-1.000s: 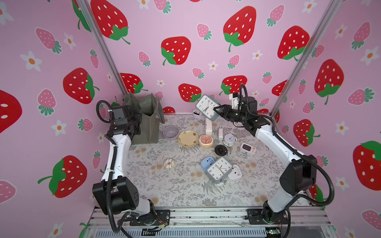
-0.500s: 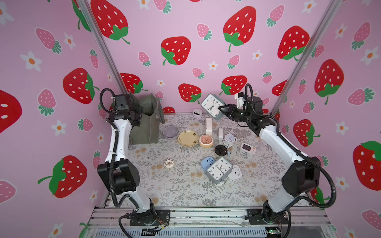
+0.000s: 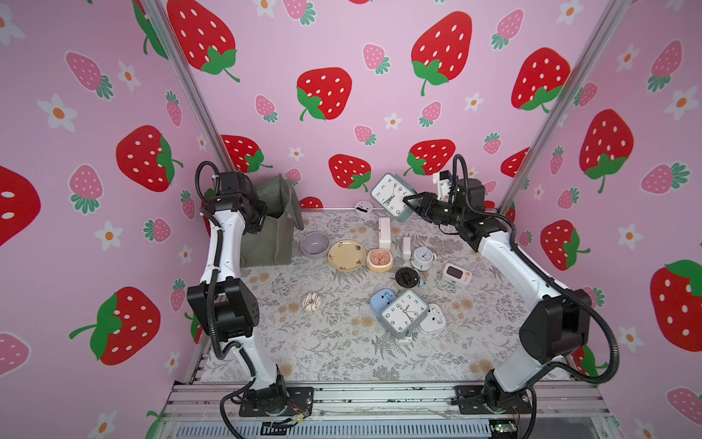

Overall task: Put the alarm clock into the canvas bag
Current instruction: Move the canvas bag to the center of the board.

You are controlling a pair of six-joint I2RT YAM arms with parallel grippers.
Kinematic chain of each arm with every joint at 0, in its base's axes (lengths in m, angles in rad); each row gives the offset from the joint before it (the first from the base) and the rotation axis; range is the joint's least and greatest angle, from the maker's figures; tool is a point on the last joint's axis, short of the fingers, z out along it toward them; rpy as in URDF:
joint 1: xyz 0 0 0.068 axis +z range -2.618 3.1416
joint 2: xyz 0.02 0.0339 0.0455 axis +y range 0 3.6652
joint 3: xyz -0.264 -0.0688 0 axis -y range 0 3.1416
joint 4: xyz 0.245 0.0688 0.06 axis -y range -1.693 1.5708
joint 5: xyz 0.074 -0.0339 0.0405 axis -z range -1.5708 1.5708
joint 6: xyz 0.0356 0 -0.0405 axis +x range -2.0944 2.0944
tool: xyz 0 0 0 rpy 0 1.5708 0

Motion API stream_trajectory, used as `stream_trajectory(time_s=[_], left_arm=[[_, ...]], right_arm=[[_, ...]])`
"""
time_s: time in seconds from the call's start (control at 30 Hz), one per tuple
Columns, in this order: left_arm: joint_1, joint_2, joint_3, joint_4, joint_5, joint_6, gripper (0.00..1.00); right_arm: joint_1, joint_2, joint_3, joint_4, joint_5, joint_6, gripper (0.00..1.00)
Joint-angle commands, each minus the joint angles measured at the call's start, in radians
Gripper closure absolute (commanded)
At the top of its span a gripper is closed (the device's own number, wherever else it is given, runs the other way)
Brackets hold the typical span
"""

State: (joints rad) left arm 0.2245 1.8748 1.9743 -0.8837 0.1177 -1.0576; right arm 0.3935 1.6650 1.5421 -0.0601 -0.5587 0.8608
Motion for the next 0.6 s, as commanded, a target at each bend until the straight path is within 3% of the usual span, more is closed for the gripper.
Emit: stream_trajectory(time_s=[0.0,0.23,0.57], left_arm=[[0.009,-0.025,-0.003,-0.042,0.001,0.026,0.72],[0.029,-0.070,-0.030,-0.035,0.041,0.041,1.00],[0.058,-0.233,-0.165,-0.052,0.079,0.042,1.00]], right_arm=[[-0.007,-0.030,0.036,0.075,-0.014,-0.021,0.81],[-0.009,-0.016,0.074,0.049,-0.009,-0.047,0.81],[-0.007,0.005,0.122,0.037,-0.010,-0.066,0.82]])
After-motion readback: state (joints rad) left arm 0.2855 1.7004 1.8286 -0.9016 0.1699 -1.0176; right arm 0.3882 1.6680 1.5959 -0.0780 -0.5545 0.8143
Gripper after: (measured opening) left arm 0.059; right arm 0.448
